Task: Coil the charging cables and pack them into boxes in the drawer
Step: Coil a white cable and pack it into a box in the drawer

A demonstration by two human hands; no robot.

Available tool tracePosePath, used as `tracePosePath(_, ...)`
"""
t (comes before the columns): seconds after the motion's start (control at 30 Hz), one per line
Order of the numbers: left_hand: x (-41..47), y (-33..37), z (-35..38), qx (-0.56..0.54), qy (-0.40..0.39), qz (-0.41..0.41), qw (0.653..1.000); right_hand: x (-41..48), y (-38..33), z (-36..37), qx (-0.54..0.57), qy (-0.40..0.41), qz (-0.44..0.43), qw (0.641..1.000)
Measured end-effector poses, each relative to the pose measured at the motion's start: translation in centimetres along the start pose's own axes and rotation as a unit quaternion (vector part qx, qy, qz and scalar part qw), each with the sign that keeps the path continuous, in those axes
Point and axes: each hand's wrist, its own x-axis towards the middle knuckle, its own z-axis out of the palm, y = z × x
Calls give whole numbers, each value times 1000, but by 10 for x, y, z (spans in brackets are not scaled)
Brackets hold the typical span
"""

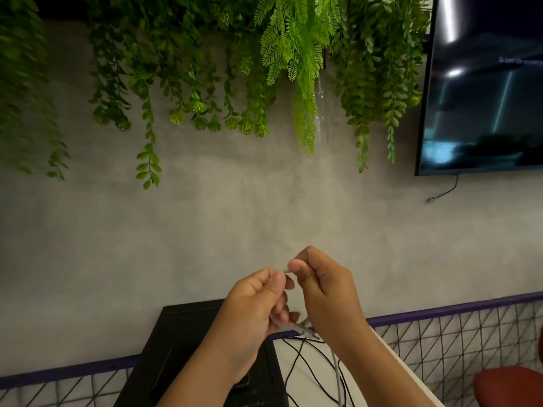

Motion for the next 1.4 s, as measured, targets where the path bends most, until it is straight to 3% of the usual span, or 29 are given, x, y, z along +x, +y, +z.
tracePosePath(0.1,-1,5,-1,-102,1,-31,994,4,0,1,51,-6,0,999)
tracePosePath(0.23,1,8,-6,-277,-11,-55,959,12,2,-7,87,-11,29,996)
tracePosePath(0.4,6,14,-21,-418,-42,-12,907,8,19,-15,-30,-35,46,998)
tracePosePath(0.53,13,12,-37,-448,-125,60,883,-2,28,-8,-129,-162,100,973)
tracePosePath(0.63,16,11,-39,-368,-109,110,917,-10,19,-1,-150,-271,106,945)
tracePosePath(0.77,15,5,-31,-51,-43,171,983,-8,0,0,-173,-323,77,927)
tracePosePath(0.83,15,0,-26,122,-29,178,976,-5,-4,0,-194,-323,58,925)
tracePosePath(0.97,15,-10,-22,285,-32,193,938,-3,-2,-1,-220,-316,23,922)
tracePosePath(1.17,17,-17,-27,406,-54,179,895,-2,-8,-14,-209,-294,10,933)
tracePosePath(1.4,13,-13,-25,270,-135,70,951,7,-3,-29,-101,-146,1,984)
